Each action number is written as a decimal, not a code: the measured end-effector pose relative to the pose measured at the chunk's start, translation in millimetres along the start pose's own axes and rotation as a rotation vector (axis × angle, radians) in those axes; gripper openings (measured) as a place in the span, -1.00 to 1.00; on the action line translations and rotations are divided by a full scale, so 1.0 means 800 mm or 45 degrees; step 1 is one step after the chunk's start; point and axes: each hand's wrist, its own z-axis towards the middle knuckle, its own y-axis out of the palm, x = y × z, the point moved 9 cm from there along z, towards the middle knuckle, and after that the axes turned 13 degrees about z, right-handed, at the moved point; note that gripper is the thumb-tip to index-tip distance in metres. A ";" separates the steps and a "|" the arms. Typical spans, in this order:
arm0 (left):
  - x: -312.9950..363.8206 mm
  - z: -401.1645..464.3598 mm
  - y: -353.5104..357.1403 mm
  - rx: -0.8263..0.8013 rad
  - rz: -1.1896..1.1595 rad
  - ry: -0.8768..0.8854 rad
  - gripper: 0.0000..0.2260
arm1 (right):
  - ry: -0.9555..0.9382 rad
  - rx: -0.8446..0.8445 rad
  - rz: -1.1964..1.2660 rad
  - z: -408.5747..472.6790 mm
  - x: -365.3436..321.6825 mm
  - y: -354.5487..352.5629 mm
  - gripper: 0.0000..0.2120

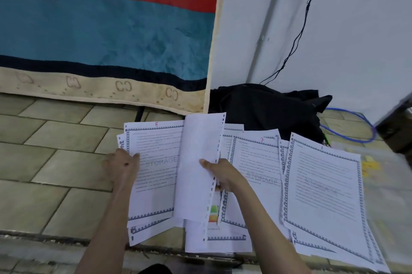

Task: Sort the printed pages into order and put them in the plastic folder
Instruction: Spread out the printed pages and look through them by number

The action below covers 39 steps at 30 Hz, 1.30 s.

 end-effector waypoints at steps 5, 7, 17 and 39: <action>-0.010 0.009 0.005 -0.044 -0.009 -0.097 -0.71 | -0.007 0.001 -0.029 -0.003 -0.002 -0.001 -0.37; -0.007 0.009 0.004 -0.046 -0.051 -0.086 -0.72 | -0.004 0.013 -0.025 -0.003 -0.001 -0.005 -0.35; -0.002 0.013 -0.007 -0.017 -0.072 -0.115 -0.73 | 0.019 -0.009 0.000 0.007 0.003 -0.005 -0.42; 0.216 -0.147 0.040 -0.242 0.118 0.598 -0.81 | 0.039 -0.062 -0.127 0.008 0.005 -0.003 -0.85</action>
